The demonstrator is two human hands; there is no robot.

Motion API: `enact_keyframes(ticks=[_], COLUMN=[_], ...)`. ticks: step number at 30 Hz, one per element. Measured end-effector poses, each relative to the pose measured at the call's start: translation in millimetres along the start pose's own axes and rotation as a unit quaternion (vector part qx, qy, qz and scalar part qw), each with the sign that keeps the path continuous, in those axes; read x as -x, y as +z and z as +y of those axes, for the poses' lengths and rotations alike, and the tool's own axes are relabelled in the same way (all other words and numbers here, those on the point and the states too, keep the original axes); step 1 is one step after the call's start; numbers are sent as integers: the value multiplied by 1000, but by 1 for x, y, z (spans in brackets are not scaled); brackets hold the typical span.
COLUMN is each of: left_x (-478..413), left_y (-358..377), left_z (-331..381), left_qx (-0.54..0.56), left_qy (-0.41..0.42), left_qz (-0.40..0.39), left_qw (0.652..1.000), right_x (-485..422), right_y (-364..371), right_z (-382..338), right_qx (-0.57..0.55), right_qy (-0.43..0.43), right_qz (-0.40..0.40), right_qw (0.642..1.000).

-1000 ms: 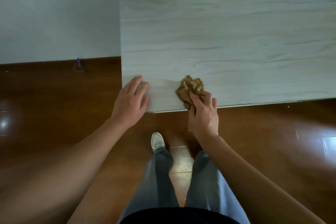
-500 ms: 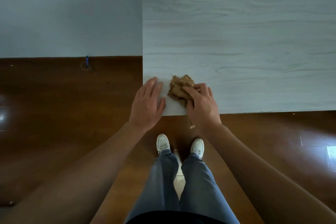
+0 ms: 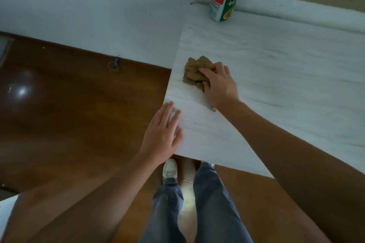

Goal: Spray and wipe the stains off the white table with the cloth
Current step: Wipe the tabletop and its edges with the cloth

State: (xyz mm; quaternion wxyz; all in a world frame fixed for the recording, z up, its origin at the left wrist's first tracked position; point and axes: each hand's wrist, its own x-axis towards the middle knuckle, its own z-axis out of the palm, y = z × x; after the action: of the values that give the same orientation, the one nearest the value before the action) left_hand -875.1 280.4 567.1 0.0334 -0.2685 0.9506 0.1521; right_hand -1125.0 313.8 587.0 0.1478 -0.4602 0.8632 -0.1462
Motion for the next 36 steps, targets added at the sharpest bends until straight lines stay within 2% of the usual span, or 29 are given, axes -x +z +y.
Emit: enact_keyframes(ticks=[4, 8, 14, 20, 26, 32, 36], left_x=[-2, -1, -1, 0, 25, 59, 67], left_y=[11, 12, 8, -2, -12, -13, -15], left_z=[11, 13, 10, 9, -4, 1, 15], left_qx=[-9, -17, -32, -20, -22, -23, 1], left_qy=[-40, -39, -26, -31, -39, -6, -52], left_qz=[11, 22, 24, 24, 28, 11, -10], left_qw=[999, 999, 999, 999, 999, 1000, 999], right_x=[-80, -145, -173, -106, 2, 111, 184], right_y=[-12, -13, -10, -4, 12, 34, 44], right_z=[8, 1, -14, -10, -14, -14, -23], right_qx=[32, 64, 79, 56, 24, 24, 8], right_qy=[-34, -47, -34, -113, -146, -116, -72], right_qz=[5, 16, -3, -26, -33, -17, -18], right_qw=[999, 997, 996, 992, 988, 993, 997])
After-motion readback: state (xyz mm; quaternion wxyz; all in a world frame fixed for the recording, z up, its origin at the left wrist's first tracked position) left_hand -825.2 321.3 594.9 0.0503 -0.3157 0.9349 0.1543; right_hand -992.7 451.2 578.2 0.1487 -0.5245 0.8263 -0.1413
